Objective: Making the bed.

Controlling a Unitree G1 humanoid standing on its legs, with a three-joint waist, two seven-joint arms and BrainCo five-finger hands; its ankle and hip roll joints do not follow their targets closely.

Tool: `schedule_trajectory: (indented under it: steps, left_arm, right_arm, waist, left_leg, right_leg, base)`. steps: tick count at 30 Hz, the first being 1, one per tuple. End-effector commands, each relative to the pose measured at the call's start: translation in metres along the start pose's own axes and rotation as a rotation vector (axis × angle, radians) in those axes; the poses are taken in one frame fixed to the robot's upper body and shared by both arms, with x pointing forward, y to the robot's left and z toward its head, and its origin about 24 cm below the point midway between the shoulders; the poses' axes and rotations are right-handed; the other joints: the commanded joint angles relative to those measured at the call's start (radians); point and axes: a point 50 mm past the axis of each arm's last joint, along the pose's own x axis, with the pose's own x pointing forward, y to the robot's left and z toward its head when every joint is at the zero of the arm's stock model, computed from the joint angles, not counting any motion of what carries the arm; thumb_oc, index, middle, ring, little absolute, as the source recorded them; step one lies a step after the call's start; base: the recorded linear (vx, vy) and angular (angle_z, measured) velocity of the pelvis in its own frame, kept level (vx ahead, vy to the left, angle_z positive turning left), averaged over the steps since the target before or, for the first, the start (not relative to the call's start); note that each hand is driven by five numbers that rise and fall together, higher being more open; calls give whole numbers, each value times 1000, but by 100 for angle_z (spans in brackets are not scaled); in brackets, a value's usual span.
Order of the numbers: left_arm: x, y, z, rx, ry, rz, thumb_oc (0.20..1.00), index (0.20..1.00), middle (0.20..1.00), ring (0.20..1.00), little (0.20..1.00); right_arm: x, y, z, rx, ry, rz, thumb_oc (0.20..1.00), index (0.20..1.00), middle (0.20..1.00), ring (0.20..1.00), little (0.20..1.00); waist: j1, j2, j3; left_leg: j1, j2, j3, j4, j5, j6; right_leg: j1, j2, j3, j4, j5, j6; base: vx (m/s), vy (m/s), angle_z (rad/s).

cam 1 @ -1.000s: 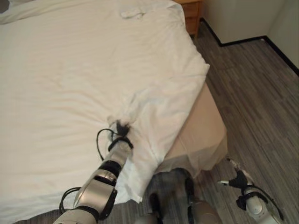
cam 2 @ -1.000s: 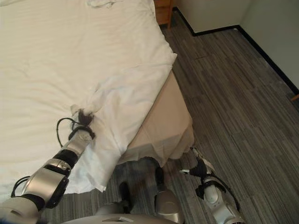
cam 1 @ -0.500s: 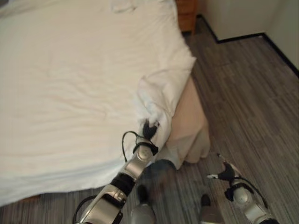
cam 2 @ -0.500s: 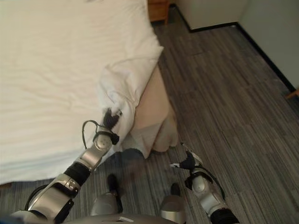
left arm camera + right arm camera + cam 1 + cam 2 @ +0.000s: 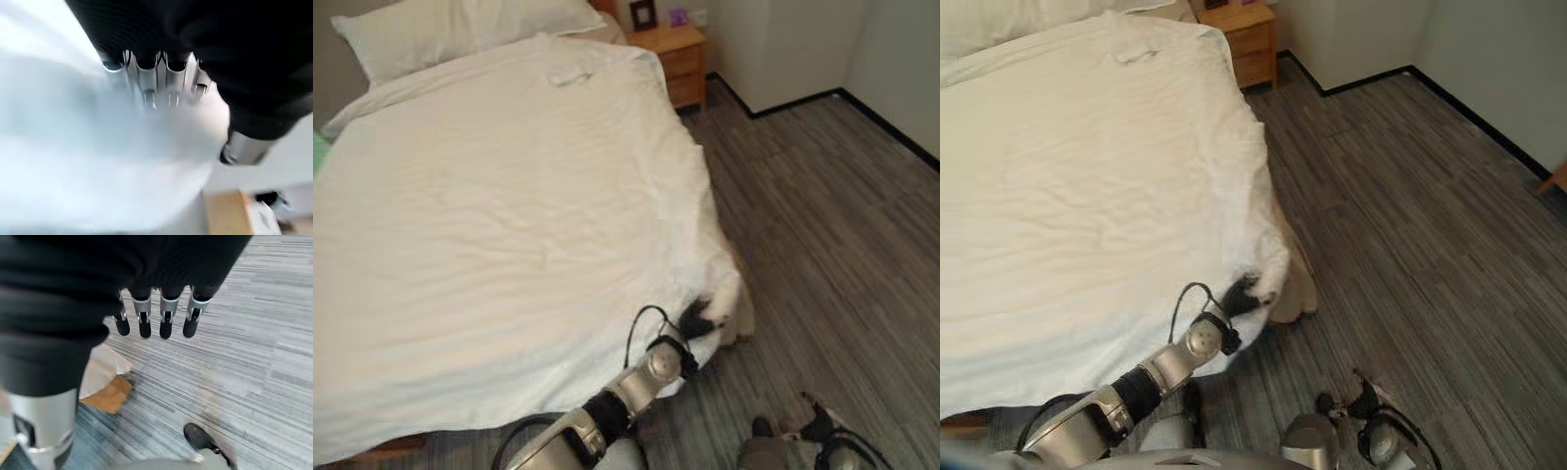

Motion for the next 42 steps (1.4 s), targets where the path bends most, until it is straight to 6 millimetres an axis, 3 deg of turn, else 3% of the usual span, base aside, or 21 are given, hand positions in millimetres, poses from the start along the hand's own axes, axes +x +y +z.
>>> schedule_trajectory:
  steps: [1, 5, 13, 16, 18, 19, 20, 21, 22, 23, 24, 25, 26, 27, 32, 33, 34, 36, 39, 40, 42]
  left_arm:
    - [9, -18, 52, -171, -211, -150, 1000, 1000, 1000, 1000, 1000]
    - [-2, -31, 61, -163, -259, -316, 1000, 1000, 1000, 1000, 1000]
    - [-2, -13, 85, -191, -363, -214, 1000, 1000, 1000, 1000, 1000]
    - [1, 21, 83, -82, -375, 3, 1000, 1000, 1000, 1000, 1000]
    - [-7, 77, 72, -14, -349, 260, 1000, 1000, 1000, 1000, 1000]
    - [-8, 77, 72, -13, -349, 261, 1000, 1000, 1000, 1000, 1000]
    - [-15, 105, 58, 40, -292, 382, 1000, 1000, 1000, 1000, 1000]
    - [-15, 105, 58, 40, -292, 382, 1000, 1000, 1000, 1000, 1000]
    - [-38, 152, 37, 95, -216, 585, 1000, 1000, 1000, 1000, 1000]
    - [-51, 172, 22, 93, -159, 685, 1000, 1000, 1000, 1000, 1000]
    - [-97, 216, -9, 70, -35, 887, 1000, 1000, 1000, 1000, 1000]
    - [-97, 215, -10, 71, -33, 885, 1000, 1000, 1000, 1000, 1000]
    - [-116, 226, -22, 78, 17, 972, 1000, 1000, 1000, 1000, 1000]
    - [-153, 243, -52, 71, 150, 1085, 1000, 1000, 1000, 1000, 1000]
    - [-193, 247, -84, 33, 307, 1171, 1000, 1000, 1000, 1000, 1000]
    - [-224, 242, -112, -3, 445, 1199, 1000, 1000, 1000, 1000, 1000]
    - [-225, 242, -112, -4, 446, 1202, 1000, 1000, 1000, 1000, 1000]
    - [-265, 214, -150, -102, 630, 1216, 1000, 1000, 1000, 1000, 1000]
    - [-296, 184, -183, -228, 805, 1228, 1000, 1000, 1000, 1000, 1000]
    - [-308, 163, -201, -317, 913, 1220, 1000, 1000, 1000, 1000, 1000]
    - [-316, 144, -214, -382, 1007, 1203, 1000, 1000, 1000, 1000, 1000]
  right_arm:
    - [0, 0, -6, 10, 40, -34, 1000, 1000, 1000, 1000, 1000]
    - [-1, -8, -34, 36, 182, -73, 1000, 1000, 1000, 1000, 1000]
    - [1, -26, -37, 88, 198, -183, 1000, 1000, 1000, 1000, 1000]
    - [11, -55, -5, 47, 61, -344, 1000, 1000, 1000, 1000, 1000]
    - [16, -85, 21, 35, -57, -469, 1000, 1000, 1000, 1000, 1000]
    - [16, -85, 22, 34, -59, -469, 1000, 1000, 1000, 1000, 1000]
    - [17, -106, 33, 41, -101, -532, 777, 777, 777, 777, 777]
    - [17, -105, 33, 41, -101, -532, 777, 777, 777, 777, 777]
    - [18, -139, 47, 44, -153, -614, 332, 332, 332, 332, 332]
    - [18, -155, 59, 55, -189, -647, 200, 200, 200, 200, 200]
    - [-12, -212, 76, 238, -392, -735, 200, 200, 200, 200, 200]
    - [-13, -211, 75, 237, -389, -733, 200, 200, 200, 200, 200]
    - [-17, -212, 77, 290, -421, -725, 200, 200, 200, 200, 200]
    - [-16, -215, 77, 376, -433, -717, 200, 200, 200, 200, 200]
    - [-18, -223, 96, 459, -497, -688, 200, 200, 200, 200, 200]
    - [-13, -221, 110, 595, -526, -628, 200, 200, 200, 200, 200]
    - [-12, -221, 111, 596, -529, -624, 200, 200, 200, 200, 200]
    - [-11, -224, 153, 874, -644, -519, 200, 200, 200, 200, 200]
    - [-18, -222, 195, 1108, -769, -383, 200, 200, 200, 200, 200]
    - [-26, -229, 220, 1233, -858, -315, 200, 200, 200, 200, 200]
    - [-34, -238, 240, 1312, -935, -268, 200, 200, 200, 200, 200]
  waist:
    - [-64, -76, 25]
    - [-115, -40, 7]
    - [-85, -77, 5]
    - [-20, -114, -3]
    - [27, -135, -17]
    - [24, -138, -18]
    - [34, -146, -19]
    - [33, -147, -20]
    - [55, -146, -19]
    - [65, -149, -24]
    - [66, -170, -32]
    - [66, -171, -36]
    - [63, -177, -38]
    - [67, -184, -34]
    - [71, -191, -28]
    - [97, -200, -34]
    - [92, -201, -33]
    - [134, -181, -44]
    - [178, -152, -40]
    - [199, -134, -26]
    - [213, -121, -14]
  left_leg:
    - [274, -117, 32, 293, -182, 181]
    - [359, -141, 87, 119, -196, 183]
    - [390, -165, 29, -32, -199, 216]
    - [381, -168, 1, -38, -201, 228]
    - [385, -177, -28, -38, -206, 240]
    - [381, -180, -29, -38, -202, 241]
    - [386, -188, -47, -38, -199, 246]
    - [385, -189, -47, -38, -199, 246]
    - [389, -182, -70, -38, -198, 251]
    - [384, -179, -74, -38, -195, 250]
    - [384, -170, -96, -38, -203, 240]
    - [380, -171, -98, -38, -198, 240]
    - [381, -171, -112, -38, -200, 238]
    - [388, -176, -168, -38, -211, 231]
    - [383, -175, -256, -38, -217, 222]
    - [386, -185, -277, -38, -229, 218]
    - [388, -184, -278, -38, -229, 218]
    - [375, -172, -281, -38, -221, 210]
    - [330, -150, -287, -38, -202, 194]
    - [275, -140, -305, -38, -177, 181]
    - [221, -138, -329, -38, -146, 167]
  right_leg:
    - [87, 38, -113, -293, 135, -57]
    - [55, 41, -186, -287, 171, -45]
    - [25, 13, -227, -212, 203, -26]
    - [12, -2, -248, -137, 189, -9]
    - [-6, -32, -255, -33, 196, 16]
    - [-10, -36, -255, -32, 198, 15]
    - [-26, -54, -240, 16, 242, 38]
    - [-27, -55, -241, 16, 242, 39]
    - [-61, -50, -200, 99, 261, 62]
    - [-75, -45, -191, 105, 251, 56]
    - [-85, -10, -164, 56, 200, 32]
    - [-86, -10, -166, 50, 206, 31]
    - [-89, 18, -139, -4, 193, 19]
    - [-95, 70, -64, -127, 189, 10]
    - [-129, 76, -8, -219, 246, 20]
    - [-106, 55, -16, -260, 269, 12]
    - [-102, 55, -18, -264, 270, 12]
    - [-91, 49, -35, -282, 291, 4]
    - [-95, 56, -63, -293, 278, -7]
    - [-113, 53, -84, -293, 269, -16]
    - [-139, 45, -106, -293, 267, -22]
  base:
    - [-145, 42, 135]
    - [-71, 84, 33]
    - [-95, 93, 34]
    - [-59, 67, 9]
    - [35, 73, 21]
    - [73, 90, 34]
    - [24, 38, 40]
    - [87, 66, 38]
    - [62, 48, 38]
    - [159, 2, 34]
    - [100, -29, 31]
    - [154, -61, 33]
    - [234, -51, 46]
    - [322, -79, 60]
    - [200, -86, 117]
    - [168, -48, 78]
    - [288, -128, 45]
    - [171, -128, 6]
    - [39, -113, 19]
    - [-54, -102, 42]
    - [-97, -82, 51]
